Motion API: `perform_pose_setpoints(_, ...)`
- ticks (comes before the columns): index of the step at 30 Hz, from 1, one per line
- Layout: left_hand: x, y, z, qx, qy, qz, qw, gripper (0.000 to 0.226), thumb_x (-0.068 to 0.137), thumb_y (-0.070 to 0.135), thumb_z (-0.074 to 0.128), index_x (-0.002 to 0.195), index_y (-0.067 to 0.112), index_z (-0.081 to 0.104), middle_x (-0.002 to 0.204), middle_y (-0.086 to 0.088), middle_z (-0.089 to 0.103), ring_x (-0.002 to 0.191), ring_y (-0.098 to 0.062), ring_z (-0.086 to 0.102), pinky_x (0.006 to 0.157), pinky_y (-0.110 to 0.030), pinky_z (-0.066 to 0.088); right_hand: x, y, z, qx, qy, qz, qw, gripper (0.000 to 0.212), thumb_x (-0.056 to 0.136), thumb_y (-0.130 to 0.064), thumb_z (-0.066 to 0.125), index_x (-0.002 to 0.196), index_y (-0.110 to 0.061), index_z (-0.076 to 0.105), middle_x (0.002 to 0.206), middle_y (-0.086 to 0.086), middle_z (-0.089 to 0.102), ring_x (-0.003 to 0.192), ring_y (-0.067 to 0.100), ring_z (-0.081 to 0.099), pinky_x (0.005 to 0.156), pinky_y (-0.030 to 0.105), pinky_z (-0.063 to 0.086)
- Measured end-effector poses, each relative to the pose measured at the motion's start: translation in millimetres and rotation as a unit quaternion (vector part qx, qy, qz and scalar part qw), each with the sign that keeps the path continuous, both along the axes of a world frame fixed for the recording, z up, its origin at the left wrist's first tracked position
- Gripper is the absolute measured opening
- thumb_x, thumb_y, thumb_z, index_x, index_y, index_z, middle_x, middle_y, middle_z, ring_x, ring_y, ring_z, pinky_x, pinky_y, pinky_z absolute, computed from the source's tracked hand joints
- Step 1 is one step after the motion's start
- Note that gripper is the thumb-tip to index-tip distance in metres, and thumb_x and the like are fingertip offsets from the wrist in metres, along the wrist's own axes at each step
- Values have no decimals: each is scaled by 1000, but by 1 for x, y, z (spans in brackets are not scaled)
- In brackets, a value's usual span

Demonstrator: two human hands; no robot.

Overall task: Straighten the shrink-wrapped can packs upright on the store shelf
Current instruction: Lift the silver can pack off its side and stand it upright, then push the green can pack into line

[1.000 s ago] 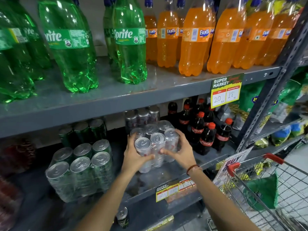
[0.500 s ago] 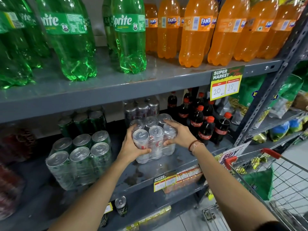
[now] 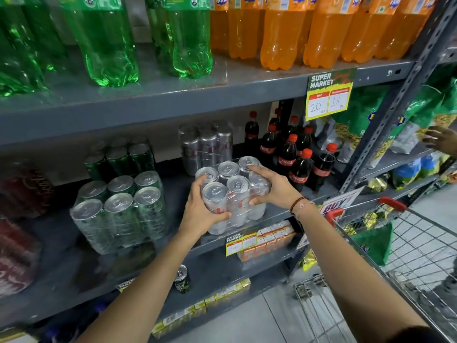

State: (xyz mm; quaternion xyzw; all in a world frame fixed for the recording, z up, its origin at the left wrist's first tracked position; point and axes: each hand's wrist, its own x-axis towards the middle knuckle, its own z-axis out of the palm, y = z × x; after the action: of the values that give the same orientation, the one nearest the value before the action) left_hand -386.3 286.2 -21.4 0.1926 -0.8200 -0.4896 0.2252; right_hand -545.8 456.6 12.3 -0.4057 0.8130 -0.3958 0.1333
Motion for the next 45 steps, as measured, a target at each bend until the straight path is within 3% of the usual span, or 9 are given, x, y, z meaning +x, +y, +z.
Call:
perform_pose_setpoints(15,6,7,-2,0,-5,5,1000,104,49,31,90,131,39,26,139,4,46,124,-20,47,105,-46,40,5,6,1,10,10,0,1000,100,54,-24,90,140,-33,39,149,3,39,137,13,32,114,27,23)
perform_pose_setpoints(21,10,2,1,2,-18,-29,999,110,53,30,89,138,39,20,144,2,39,128,-18,44,106,-35,36,11,7,5,28,2,-3,1000,100,58,-24,89,142,-30,34,148,4,37,137,18,34,107,22,29)
perform_pose_setpoints(24,21,-3,8,-54,-38,-52,996,117,60,36,85,145,38,5,159,-3,7,145,-19,14,111,-29,20,27,8,8,40,-3,-27,999,101,60,-29,87,144,-29,31,153,4,28,145,21,14,114,31,23)
perform_pose_setpoints(26,37,-9,14,-120,-17,-27,992,114,63,44,81,147,34,4,160,-4,-8,147,-19,-1,116,-38,15,44,6,12,15,-3,-74,997,99,62,-31,86,144,-28,31,157,4,18,147,18,3,108,16,22)
perform_pose_setpoints(27,48,-15,18,-155,9,-7,988,111,65,46,78,148,32,6,160,-4,-9,146,-18,-3,117,-39,14,55,3,15,-12,9,-105,994,98,62,-32,85,144,-29,32,158,5,14,146,16,5,103,11,21)
perform_pose_setpoints(31,96,-59,37,-264,61,83,959,101,69,50,73,148,26,14,159,-6,1,146,-20,-1,115,-40,10,105,-33,34,-115,69,-138,981,90,61,-40,84,139,-31,39,157,3,17,140,10,20,104,20,21)
perform_pose_setpoints(36,139,-133,51,-259,-72,154,951,114,60,52,79,148,14,17,156,-19,13,145,-36,4,116,-52,13,143,-113,42,-44,92,31,994,96,63,-42,83,144,-29,32,157,12,18,145,19,14,110,24,16)
perform_pose_setpoints(41,154,-179,47,-335,-231,64,911,123,57,64,75,150,22,6,159,-14,-1,145,-36,-4,114,-56,18,147,-184,15,108,30,109,988,119,61,-41,85,149,-31,5,159,12,-14,147,27,-3,117,40,17)
perform_pose_setpoints(45,154,-196,40,-209,-243,12,947,123,55,54,82,149,28,8,158,-14,-4,145,-34,0,115,-44,20,146,-214,-2,123,23,81,989,126,52,-43,89,148,-35,7,157,17,-19,146,29,-7,115,37,18)
